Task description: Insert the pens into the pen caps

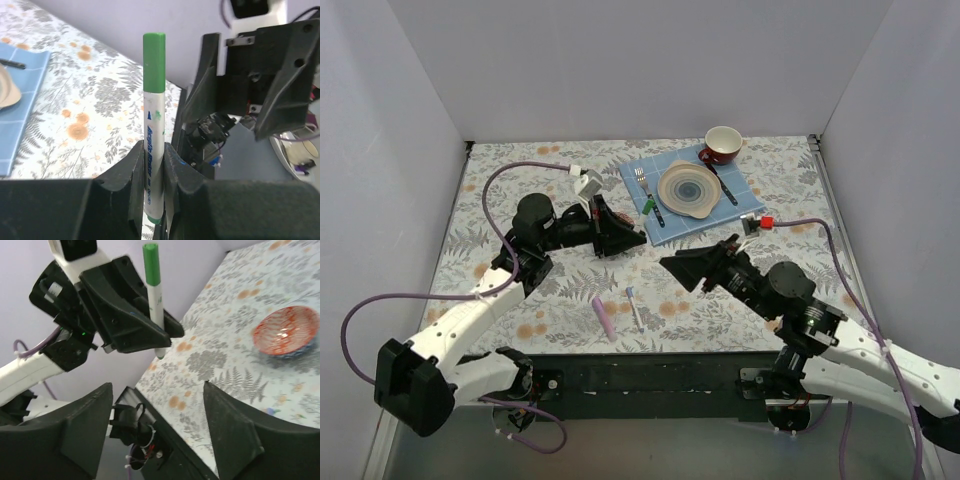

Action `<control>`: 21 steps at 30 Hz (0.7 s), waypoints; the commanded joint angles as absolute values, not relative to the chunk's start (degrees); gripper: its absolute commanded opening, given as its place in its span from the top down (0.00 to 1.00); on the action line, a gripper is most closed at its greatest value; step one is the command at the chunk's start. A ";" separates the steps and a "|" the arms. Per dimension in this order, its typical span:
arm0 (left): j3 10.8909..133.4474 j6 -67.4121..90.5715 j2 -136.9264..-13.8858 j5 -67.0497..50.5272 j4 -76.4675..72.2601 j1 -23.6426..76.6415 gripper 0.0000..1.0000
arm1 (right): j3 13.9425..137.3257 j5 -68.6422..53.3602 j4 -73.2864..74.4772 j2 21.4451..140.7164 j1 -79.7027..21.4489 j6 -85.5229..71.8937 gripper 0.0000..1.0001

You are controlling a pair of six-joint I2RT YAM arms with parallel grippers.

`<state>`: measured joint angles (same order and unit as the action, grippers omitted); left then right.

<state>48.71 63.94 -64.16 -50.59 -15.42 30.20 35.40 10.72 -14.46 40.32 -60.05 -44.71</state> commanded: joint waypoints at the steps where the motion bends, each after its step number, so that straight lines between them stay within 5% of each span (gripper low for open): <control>1: 45.62 64.24 -59.16 -37.89 -6.35 30.06 1.00 | 39.64 22.21 -1.77 31.49 -60.12 -42.36 0.15; 6: 43.33 77.84 -56.78 -6.03 20.66 30.06 1.00 | 37.80 25.48 5.70 27.51 -60.03 -44.20 0.09; 9: 39.65 83.75 -55.90 1.99 25.83 30.06 1.00 | 35.78 25.75 6.50 26.11 -60.12 -44.82 0.08; 21: 27.70 98.25 -56.95 8.27 26.99 30.06 1.00 | 33.67 28.92 8.71 27.42 -60.12 -42.27 0.05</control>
<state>30.85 92.71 -56.40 6.35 27.46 30.06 34.63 26.70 10.44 28.49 -60.07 -43.09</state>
